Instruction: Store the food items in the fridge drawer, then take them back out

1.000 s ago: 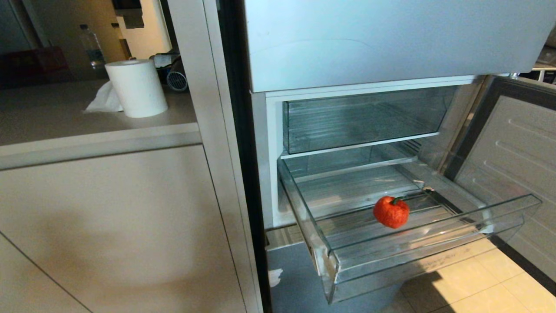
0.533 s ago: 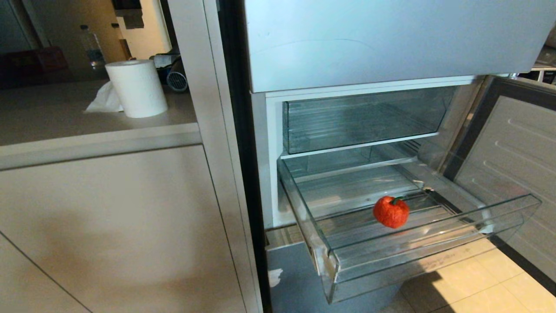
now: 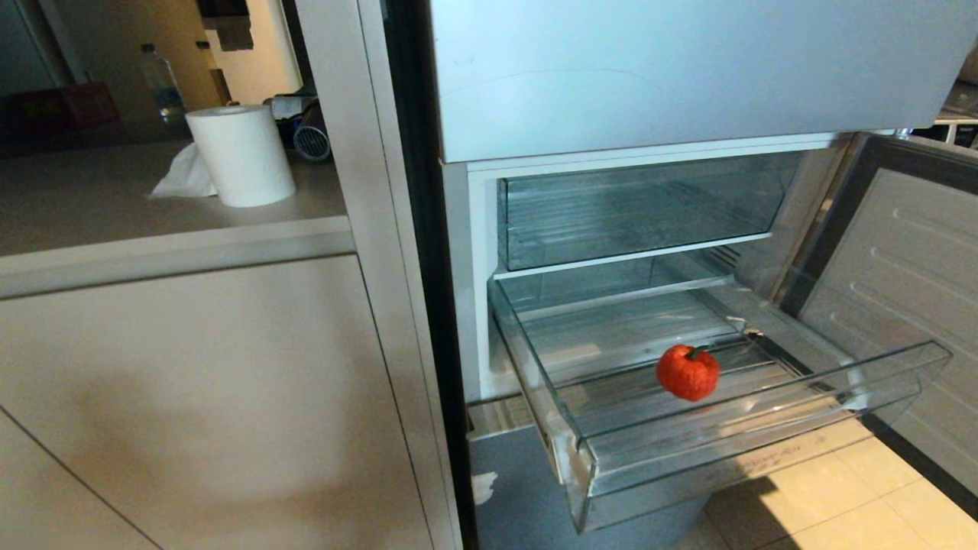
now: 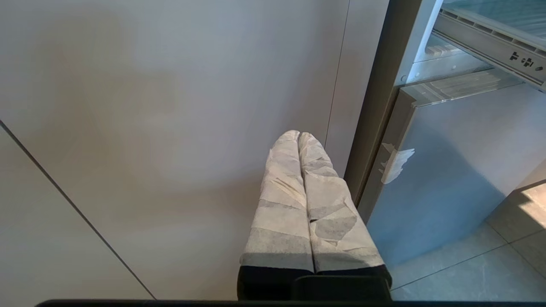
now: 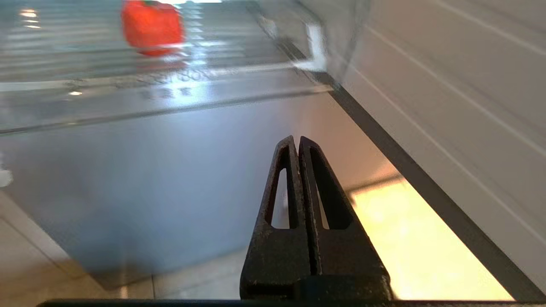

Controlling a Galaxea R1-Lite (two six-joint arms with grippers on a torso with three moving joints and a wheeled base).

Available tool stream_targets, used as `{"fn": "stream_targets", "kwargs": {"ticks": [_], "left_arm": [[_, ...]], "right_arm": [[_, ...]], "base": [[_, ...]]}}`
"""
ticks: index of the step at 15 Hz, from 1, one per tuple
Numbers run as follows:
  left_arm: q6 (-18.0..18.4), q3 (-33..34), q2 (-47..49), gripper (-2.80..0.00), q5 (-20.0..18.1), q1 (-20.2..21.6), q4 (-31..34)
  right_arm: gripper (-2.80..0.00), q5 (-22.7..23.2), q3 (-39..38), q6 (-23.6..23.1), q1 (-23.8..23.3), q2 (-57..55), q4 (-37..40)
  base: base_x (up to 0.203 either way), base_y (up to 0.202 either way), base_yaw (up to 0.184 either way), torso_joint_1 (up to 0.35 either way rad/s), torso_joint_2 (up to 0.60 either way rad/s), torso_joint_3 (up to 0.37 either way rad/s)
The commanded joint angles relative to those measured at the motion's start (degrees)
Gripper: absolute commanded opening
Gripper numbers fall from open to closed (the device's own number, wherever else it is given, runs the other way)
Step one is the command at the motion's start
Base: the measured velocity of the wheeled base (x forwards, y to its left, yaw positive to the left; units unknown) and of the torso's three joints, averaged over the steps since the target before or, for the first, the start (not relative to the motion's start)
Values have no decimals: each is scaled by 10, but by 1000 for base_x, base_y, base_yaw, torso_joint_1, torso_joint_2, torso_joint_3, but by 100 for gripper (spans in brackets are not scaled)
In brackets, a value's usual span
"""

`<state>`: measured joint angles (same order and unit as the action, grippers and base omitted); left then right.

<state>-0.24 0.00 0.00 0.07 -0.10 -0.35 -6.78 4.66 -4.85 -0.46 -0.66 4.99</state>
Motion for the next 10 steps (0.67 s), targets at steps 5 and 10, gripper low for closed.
{"fn": "stream_targets", "kwargs": {"ticks": [5, 10], "left_arm": [[0, 1, 1, -280, 0, 0, 0], [0, 1, 1, -280, 0, 0, 0]], "right_arm": [[-280, 9, -15, -1, 0, 7, -16], [-280, 9, -16, -1, 1, 7, -16]], "base": [[0, 0, 0, 0, 0, 0], [0, 0, 0, 0, 0, 0]]}}
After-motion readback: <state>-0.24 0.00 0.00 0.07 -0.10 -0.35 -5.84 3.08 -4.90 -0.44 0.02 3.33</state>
